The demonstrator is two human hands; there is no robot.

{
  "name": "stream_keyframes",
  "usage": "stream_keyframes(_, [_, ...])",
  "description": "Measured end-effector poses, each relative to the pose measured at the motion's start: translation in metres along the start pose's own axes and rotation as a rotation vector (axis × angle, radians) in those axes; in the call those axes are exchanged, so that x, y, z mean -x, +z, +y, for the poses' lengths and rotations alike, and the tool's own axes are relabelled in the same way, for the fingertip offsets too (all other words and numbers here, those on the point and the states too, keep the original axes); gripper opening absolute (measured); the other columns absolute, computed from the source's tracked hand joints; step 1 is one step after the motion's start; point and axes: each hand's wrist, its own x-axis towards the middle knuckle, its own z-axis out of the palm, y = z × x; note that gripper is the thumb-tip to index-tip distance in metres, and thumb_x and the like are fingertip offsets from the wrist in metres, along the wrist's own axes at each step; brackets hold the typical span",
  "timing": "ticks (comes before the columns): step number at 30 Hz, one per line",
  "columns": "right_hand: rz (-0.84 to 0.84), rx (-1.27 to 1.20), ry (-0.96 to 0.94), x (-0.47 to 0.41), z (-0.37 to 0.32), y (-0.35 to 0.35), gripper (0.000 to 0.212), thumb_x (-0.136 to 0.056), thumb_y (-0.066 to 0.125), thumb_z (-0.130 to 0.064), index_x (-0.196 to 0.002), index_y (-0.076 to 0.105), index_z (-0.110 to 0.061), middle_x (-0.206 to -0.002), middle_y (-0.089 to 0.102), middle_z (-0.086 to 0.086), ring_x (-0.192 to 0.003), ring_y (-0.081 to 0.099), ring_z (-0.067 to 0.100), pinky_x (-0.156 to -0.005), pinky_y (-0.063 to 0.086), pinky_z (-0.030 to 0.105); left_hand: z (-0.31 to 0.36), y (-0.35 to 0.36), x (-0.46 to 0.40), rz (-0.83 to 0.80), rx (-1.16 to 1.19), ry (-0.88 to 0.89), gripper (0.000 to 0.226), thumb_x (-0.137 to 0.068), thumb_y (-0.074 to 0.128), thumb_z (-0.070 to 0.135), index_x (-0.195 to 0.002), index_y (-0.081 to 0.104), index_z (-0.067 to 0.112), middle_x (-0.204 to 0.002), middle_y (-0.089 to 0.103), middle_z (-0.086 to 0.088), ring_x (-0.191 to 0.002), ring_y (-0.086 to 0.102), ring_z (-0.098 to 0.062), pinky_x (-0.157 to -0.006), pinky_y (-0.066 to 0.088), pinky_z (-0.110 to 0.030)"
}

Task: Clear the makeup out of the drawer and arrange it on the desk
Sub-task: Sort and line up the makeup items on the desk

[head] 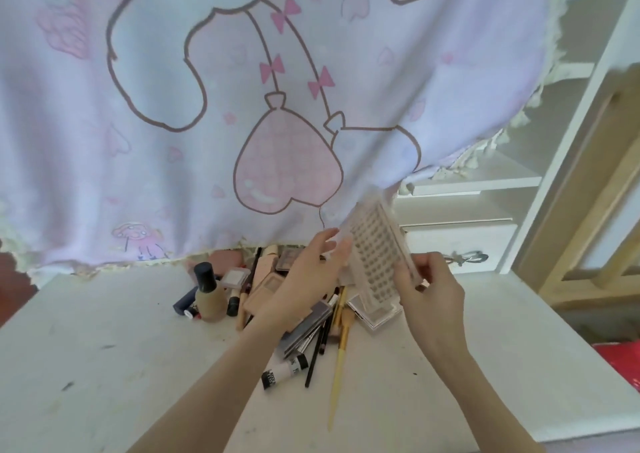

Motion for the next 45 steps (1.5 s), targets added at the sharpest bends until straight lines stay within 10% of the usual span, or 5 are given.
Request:
stream_keyframes(15, [-0.548,-0.316,-0.233,0.053,-0.037,0.114,0.022,-0.071,0.062,-0.054,-0.093,0.061,-0.049,-0.099,0.067,-0.019,-0.086,0.065,0.008,-0.075,0.056,0.038,-0.037,-0.105,0.062,0.294,0.376,-0.088,0.09,-0.05,0.068,0.077,-0.128,0.023,0.065,-0.136,0.044,0.004,-0.122,0.051,-0.019,-0.1,0.043,-0.045])
stream_keyframes(20, [-0.757,-0.528,-0.121,0.076,-0.041,0.168,0.033,-0.084,0.052,-0.055,-0.102,0.061,-0.029,-0.091,0.066,-0.017,-0.084,0.061,-0.002,-0.075,0.045,0.014,-0.052,-0.144,0.093,0.428,0.272,-0.051,0.081,-0.066,0.068,0.06,-0.136,0.028,0.049,-0.128,0.049,0.005,-0.11,0.056,-0.007,-0.093,0.051,-0.033])
stream_keyframes(24, [-1.007,-0.648,0.113,0.101,-0.05,0.218,0.017,-0.097,0.046,-0.023,-0.11,0.058,-0.026,-0.103,0.069,-0.015,-0.093,0.064,-0.004,-0.08,0.048,0.016,-0.08,-0.181,0.117,0.534,0.188,-0.152,0.081,-0.06,0.057,0.071,-0.134,0.034,0.05,-0.136,0.046,0.01,-0.118,0.052,-0.011,-0.102,0.043,-0.043])
stream_keyframes(28, [-1.192,-0.723,0.274,0.117,-0.049,0.266,0.043,-0.089,0.051,-0.04,-0.13,0.05,-0.029,-0.12,0.064,-0.005,-0.109,0.062,0.014,-0.094,0.047,0.031,-0.11,-0.21,0.134,0.556,0.179,-0.293,0.064,-0.069,0.056,0.069,-0.128,0.043,0.046,-0.125,0.056,0.007,-0.109,0.06,-0.014,-0.097,0.047,-0.045])
stream_keyframes(45, [-1.09,-0.778,0.2,0.12,-0.019,0.317,0.056,-0.077,0.061,-0.045,-0.131,0.048,-0.037,-0.131,0.056,-0.011,-0.115,0.058,0.009,-0.093,0.05,0.037,-0.123,-0.235,0.125,0.489,0.268,-0.294,0.029,-0.088,0.059,0.033,-0.114,0.061,0.021,-0.102,0.071,-0.007,-0.093,0.069,-0.017,-0.083,0.055,-0.035])
